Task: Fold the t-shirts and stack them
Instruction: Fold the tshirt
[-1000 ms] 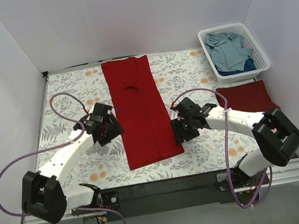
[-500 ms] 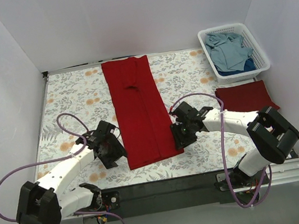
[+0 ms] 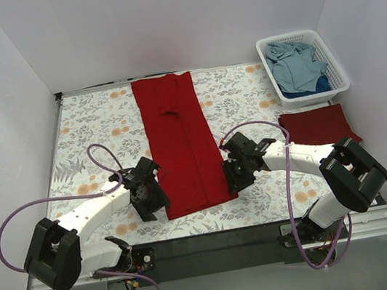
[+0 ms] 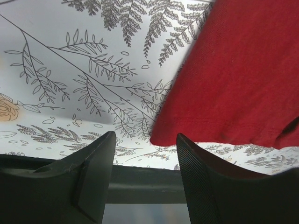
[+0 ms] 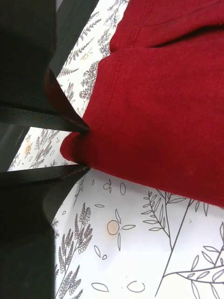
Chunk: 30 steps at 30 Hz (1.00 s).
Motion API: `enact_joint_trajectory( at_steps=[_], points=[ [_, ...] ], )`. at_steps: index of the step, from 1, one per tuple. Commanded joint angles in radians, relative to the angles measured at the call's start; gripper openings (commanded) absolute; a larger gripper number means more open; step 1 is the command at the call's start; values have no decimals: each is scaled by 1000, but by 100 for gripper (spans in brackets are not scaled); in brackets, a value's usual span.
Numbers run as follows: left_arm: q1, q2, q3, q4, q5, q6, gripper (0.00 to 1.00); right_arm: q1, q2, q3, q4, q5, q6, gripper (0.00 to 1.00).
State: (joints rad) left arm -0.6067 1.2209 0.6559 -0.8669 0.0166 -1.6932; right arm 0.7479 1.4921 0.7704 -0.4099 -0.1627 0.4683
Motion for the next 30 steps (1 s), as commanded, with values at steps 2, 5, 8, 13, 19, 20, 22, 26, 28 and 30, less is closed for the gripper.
enact_joint_trajectory(
  at_steps=[2,5,8,13,19,20,22,26,28,30],
  points=[
    [-36,35,50,-7,-4,-26,53,11,37,-39,-49,26,-8,38],
    [-53,66,74,-7,-35,-31,52,13,40,-40,-49,23,-11,33],
    [-65,92,83,-4,-43,-36,52,13,48,-46,-47,19,-17,25],
    [-83,129,105,-9,-64,-40,50,11,53,-49,-46,14,-25,2],
    [-107,172,122,-20,-79,-40,44,11,57,-48,-44,9,-28,1],
    [-107,187,119,-17,-87,-40,43,11,59,-49,-41,8,-26,1],
    [-108,201,116,-15,-92,-40,40,11,60,-49,-40,5,-30,1],
    [-110,236,110,-15,-95,-40,35,11,63,-49,-40,2,-31,1],
    [-110,252,103,-14,-89,-43,31,11,63,-49,-38,0,-31,1],
    [-111,261,99,-14,-87,-43,29,11,63,-49,-38,-1,-31,1]
  ],
)
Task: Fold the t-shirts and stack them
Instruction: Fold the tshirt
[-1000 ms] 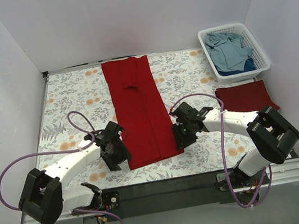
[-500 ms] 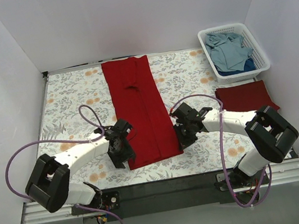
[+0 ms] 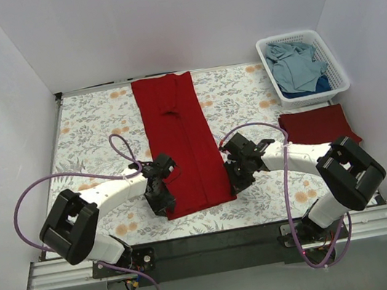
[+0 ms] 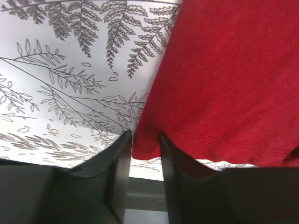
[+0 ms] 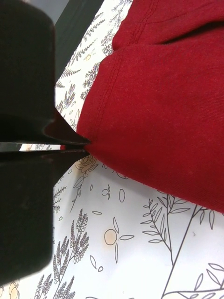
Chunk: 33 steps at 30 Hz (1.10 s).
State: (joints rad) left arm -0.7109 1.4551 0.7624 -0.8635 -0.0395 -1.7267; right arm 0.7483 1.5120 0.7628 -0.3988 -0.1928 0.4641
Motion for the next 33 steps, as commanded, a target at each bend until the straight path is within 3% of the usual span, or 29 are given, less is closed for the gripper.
enact_joint_trajectory(
  at_steps=[1,3,6,7,14,19,21,24,26,33],
  points=[
    [-7,25,-9,-17,-31,-10,25,11,42,-42,-48,29,-27,1],
    [-7,25,-11,-17,-31,-10,23,11,43,-40,-46,26,-28,1],
    [-7,27,-12,-19,-28,-5,11,13,42,-37,-48,16,-33,1],
    [-9,21,-8,-25,-30,-5,1,19,31,-36,-48,13,-35,1],
    [-51,-102,2,-126,-5,-11,0,71,-94,-39,-181,-33,-35,1],
    [-189,-238,-46,-204,107,-91,0,190,-243,-98,-265,-77,43,1],
    [-278,-301,-107,-203,176,-140,0,221,-295,-132,-281,-89,74,1],
    [-323,-366,-153,-160,220,-212,0,241,-332,-129,-293,-96,97,1],
    [-318,-390,-150,-128,208,-220,0,230,-325,-93,-308,-37,76,1],
    [-20,-241,69,-46,81,31,0,70,-127,213,-336,4,-90,1]
  ],
)
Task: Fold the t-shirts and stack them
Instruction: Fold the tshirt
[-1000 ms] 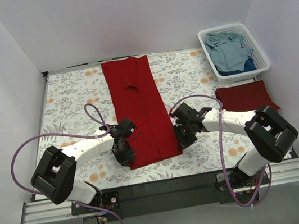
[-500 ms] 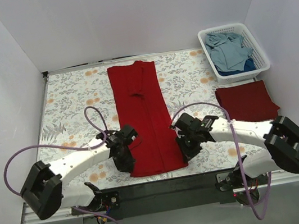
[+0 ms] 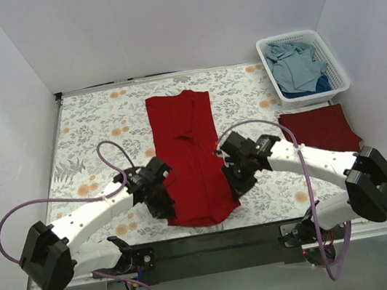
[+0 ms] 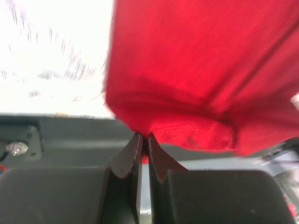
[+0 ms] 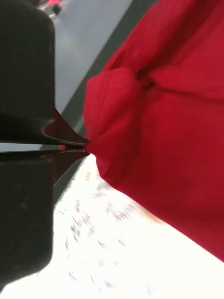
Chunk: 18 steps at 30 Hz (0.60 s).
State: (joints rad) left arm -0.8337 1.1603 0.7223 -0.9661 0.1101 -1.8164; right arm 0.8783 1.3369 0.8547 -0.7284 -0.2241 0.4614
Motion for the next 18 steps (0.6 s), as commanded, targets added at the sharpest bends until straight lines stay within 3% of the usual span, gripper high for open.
enact_joint_trajectory(
  at_steps=[1,6,11,18],
  points=[
    [135,76,133,66,-82,147,0,-79,70,194,-6,40,-105,1],
    [309,212,311,116,-190,272,0,-205,205,388,-11,35,-207,1],
    [393,338,474,170,-243,351,0,-274,341,582,-12,9,-263,1],
    [482,458,551,288,-228,408,0,-341,524,789,-8,6,-302,1]
  ],
)
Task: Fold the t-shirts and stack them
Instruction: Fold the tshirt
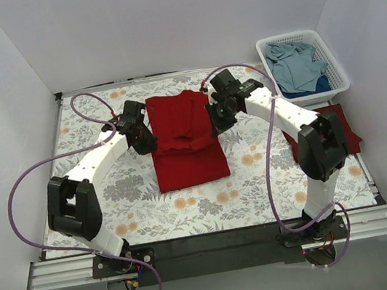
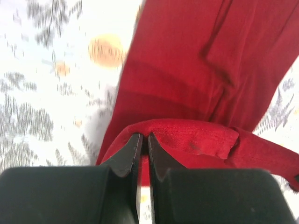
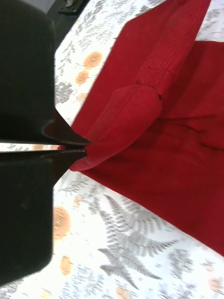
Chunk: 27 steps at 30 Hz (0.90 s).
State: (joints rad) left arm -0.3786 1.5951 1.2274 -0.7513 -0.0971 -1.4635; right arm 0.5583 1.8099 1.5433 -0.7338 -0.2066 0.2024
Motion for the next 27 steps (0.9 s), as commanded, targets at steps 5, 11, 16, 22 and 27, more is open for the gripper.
enact_joint_trajectory(
  at_steps=[5,11,16,22,27],
  points=[
    [58,97,69,171,-4,88,0,-49,167,193,-1,-36,-52,1],
    [76,193,83,242,-1,120,0,-89,241,225,30,-50,-61,1],
    [81,253,99,273,14,137,0,-107,287,218,48,-53,-61,1],
    [81,267,98,300,14,158,7,-117,289,184,85,-17,-47,10],
    [76,182,75,290,0,158,37,-112,237,161,91,16,-40,27]
  ],
)
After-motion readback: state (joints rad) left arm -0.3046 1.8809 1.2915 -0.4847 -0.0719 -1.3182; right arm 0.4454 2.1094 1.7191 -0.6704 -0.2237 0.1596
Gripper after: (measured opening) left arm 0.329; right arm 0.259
